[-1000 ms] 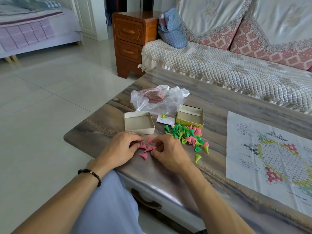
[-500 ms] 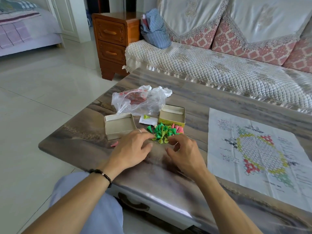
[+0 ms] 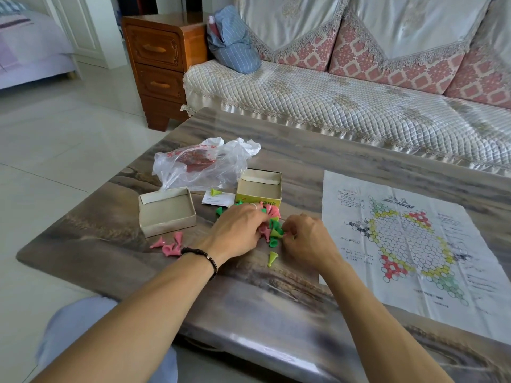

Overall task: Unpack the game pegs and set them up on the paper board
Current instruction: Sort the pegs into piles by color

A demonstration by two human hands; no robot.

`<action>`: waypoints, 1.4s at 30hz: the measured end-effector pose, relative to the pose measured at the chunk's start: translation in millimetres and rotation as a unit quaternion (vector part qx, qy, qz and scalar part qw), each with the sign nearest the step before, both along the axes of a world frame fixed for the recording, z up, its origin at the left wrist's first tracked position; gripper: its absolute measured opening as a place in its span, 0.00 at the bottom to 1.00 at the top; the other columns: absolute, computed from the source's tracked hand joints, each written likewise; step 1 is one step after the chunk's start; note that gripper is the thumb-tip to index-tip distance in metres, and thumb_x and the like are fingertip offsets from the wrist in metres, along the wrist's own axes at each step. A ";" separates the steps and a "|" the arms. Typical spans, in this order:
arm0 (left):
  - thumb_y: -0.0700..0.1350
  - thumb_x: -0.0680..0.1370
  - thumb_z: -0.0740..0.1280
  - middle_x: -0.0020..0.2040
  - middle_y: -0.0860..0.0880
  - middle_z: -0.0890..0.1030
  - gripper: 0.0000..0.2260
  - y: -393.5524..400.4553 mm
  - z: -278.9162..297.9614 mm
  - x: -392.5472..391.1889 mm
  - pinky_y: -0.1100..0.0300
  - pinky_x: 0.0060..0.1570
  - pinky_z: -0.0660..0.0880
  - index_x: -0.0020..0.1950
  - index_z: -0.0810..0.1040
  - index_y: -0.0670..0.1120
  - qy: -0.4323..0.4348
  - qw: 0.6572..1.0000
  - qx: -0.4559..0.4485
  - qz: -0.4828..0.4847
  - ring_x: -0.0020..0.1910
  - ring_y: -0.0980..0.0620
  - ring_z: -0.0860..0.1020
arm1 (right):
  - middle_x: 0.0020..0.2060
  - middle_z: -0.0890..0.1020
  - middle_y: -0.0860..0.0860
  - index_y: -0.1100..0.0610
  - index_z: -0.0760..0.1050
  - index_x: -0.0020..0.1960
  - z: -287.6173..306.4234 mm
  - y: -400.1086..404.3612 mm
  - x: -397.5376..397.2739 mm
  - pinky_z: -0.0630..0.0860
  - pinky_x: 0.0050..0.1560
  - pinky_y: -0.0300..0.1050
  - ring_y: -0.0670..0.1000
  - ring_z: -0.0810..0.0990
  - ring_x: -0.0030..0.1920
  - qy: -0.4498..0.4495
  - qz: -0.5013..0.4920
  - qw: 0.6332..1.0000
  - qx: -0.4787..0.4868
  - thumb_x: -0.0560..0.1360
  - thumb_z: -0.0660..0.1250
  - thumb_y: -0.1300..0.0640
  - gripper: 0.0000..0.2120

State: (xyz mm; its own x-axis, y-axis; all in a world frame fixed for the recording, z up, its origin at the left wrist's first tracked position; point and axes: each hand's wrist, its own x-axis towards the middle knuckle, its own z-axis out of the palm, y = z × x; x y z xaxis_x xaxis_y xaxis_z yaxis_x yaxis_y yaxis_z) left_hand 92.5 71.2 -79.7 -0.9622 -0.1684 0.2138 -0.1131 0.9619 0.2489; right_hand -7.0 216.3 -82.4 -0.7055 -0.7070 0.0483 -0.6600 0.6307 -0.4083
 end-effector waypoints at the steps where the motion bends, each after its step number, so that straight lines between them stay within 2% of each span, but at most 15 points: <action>1: 0.42 0.75 0.68 0.48 0.49 0.79 0.06 -1.6 1.4 -0.5 0.57 0.45 0.69 0.52 0.81 0.47 -0.008 1.000 0.004 0.002 0.49 0.48 0.77 | 0.47 0.83 0.55 0.55 0.80 0.48 0.0 0.6 -2.2 0.77 0.47 0.49 0.57 0.80 0.48 -0.009 -0.006 1.000 -0.003 0.70 0.63 0.61 0.10; 5: 0.43 0.75 0.69 0.50 0.49 0.79 0.07 -5.7 7.8 -1.2 0.57 0.47 0.68 0.53 0.79 0.47 -0.044 0.999 0.030 0.008 0.51 0.48 0.77 | 0.43 0.84 0.53 0.53 0.79 0.45 0.8 4.8 -7.3 0.78 0.46 0.49 0.56 0.80 0.46 -0.021 -0.038 0.999 -0.028 0.69 0.66 0.59 0.06; 10: 0.45 0.76 0.69 0.56 0.50 0.79 0.17 -6.2 10.9 -1.1 0.52 0.54 0.69 0.65 0.76 0.50 -0.068 0.997 0.024 0.014 0.57 0.48 0.75 | 0.44 0.82 0.51 0.54 0.78 0.44 1.3 6.6 -9.1 0.75 0.43 0.46 0.53 0.79 0.45 -0.011 -0.024 0.997 -0.068 0.72 0.69 0.55 0.02; 14: 0.45 0.77 0.68 0.54 0.51 0.79 0.12 -8.4 9.2 6.1 0.53 0.53 0.67 0.60 0.77 0.50 -0.054 0.998 0.018 0.015 0.56 0.49 0.74 | 0.42 0.83 0.50 0.55 0.79 0.48 9.6 -3.4 0.0 0.75 0.42 0.45 0.48 0.78 0.39 -0.017 0.059 0.994 -0.093 0.73 0.68 0.58 0.04; 17: 0.46 0.77 0.67 0.50 0.51 0.78 0.08 -8.9 10.7 15.1 0.54 0.50 0.66 0.55 0.79 0.49 -0.046 0.999 0.006 0.010 0.54 0.49 0.73 | 0.48 0.83 0.52 0.53 0.81 0.54 13.2 -17.7 5.9 0.77 0.47 0.50 0.53 0.79 0.45 -0.012 0.121 0.992 -0.038 0.73 0.66 0.57 0.11; 19: 0.44 0.75 0.67 0.49 0.51 0.79 0.09 -10.6 9.3 20.4 0.54 0.50 0.67 0.55 0.80 0.50 -0.059 0.998 -0.003 0.006 0.53 0.49 0.73 | 0.50 0.83 0.54 0.52 0.81 0.55 14.4 -24.7 7.1 0.77 0.49 0.53 0.55 0.79 0.49 -0.009 0.136 0.991 0.001 0.74 0.66 0.57 0.12; 22: 0.48 0.73 0.67 0.47 0.53 0.79 0.12 -11.5 7.2 26.9 0.55 0.49 0.64 0.55 0.81 0.52 -0.076 0.997 0.005 -0.002 0.52 0.50 0.72 | 0.50 0.83 0.53 0.53 0.82 0.54 16.9 -28.3 6.0 0.78 0.50 0.52 0.54 0.80 0.50 -0.007 0.135 0.990 0.029 0.74 0.66 0.58 0.12; 24: 0.53 0.73 0.67 0.46 0.54 0.79 0.13 -8.8 7.1 29.2 0.55 0.49 0.64 0.56 0.81 0.54 -0.067 0.998 0.017 -0.004 0.51 0.51 0.72 | 0.48 0.83 0.53 0.54 0.82 0.52 17.8 -28.9 3.8 0.78 0.47 0.50 0.54 0.80 0.48 -0.001 0.126 0.991 0.045 0.73 0.66 0.58 0.10; 27: 0.56 0.75 0.67 0.48 0.55 0.81 0.13 -3.2 7.0 29.8 0.56 0.53 0.65 0.57 0.81 0.55 -0.037 0.999 0.017 -0.009 0.52 0.53 0.72 | 0.44 0.82 0.54 0.56 0.81 0.47 18.1 -28.3 -0.7 0.75 0.39 0.47 0.54 0.79 0.43 0.006 0.107 0.991 0.079 0.73 0.66 0.58 0.06; 30: 0.55 0.78 0.66 0.47 0.54 0.80 0.12 2.9 8.0 27.3 0.57 0.54 0.63 0.58 0.82 0.56 -0.033 0.999 0.022 -0.019 0.51 0.54 0.72 | 0.43 0.81 0.53 0.55 0.78 0.44 16.7 -24.9 -4.6 0.74 0.38 0.46 0.53 0.78 0.41 -0.003 0.102 0.991 0.090 0.73 0.65 0.57 0.03; 34: 0.52 0.79 0.66 0.48 0.52 0.81 0.09 8.0 9.9 22.9 0.55 0.58 0.65 0.57 0.83 0.54 -0.028 0.999 0.031 -0.028 0.51 0.52 0.75 | 0.41 0.81 0.52 0.55 0.77 0.44 15.3 -22.1 -6.5 0.78 0.42 0.51 0.53 0.78 0.41 -0.016 0.098 0.991 0.085 0.72 0.65 0.57 0.04; 40: 0.47 0.77 0.68 0.47 0.52 0.82 0.08 9.8 6.5 21.3 0.54 0.58 0.68 0.54 0.84 0.54 -0.013 0.999 0.049 -0.015 0.48 0.51 0.77 | 0.37 0.78 0.50 0.55 0.75 0.41 12.5 -19.2 -7.1 0.72 0.36 0.46 0.51 0.76 0.39 -0.027 0.092 0.994 0.060 0.72 0.64 0.59 0.03; 42: 0.48 0.76 0.68 0.46 0.52 0.81 0.08 10.4 5.9 20.5 0.54 0.57 0.69 0.54 0.84 0.53 -0.016 0.999 0.051 -0.009 0.48 0.51 0.77 | 0.37 0.78 0.50 0.55 0.74 0.40 10.5 -16.6 -6.7 0.72 0.35 0.45 0.51 0.76 0.38 -0.028 0.083 0.995 0.044 0.72 0.64 0.59 0.03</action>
State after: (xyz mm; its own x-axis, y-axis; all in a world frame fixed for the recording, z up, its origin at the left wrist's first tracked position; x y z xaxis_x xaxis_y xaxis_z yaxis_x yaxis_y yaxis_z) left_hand 113.0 81.5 -73.9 -0.9713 -0.1713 0.1649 -0.1064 0.9334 0.3428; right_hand -13.7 199.8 -71.9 -0.5786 -0.8138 -0.0554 -0.7356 0.5499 -0.3957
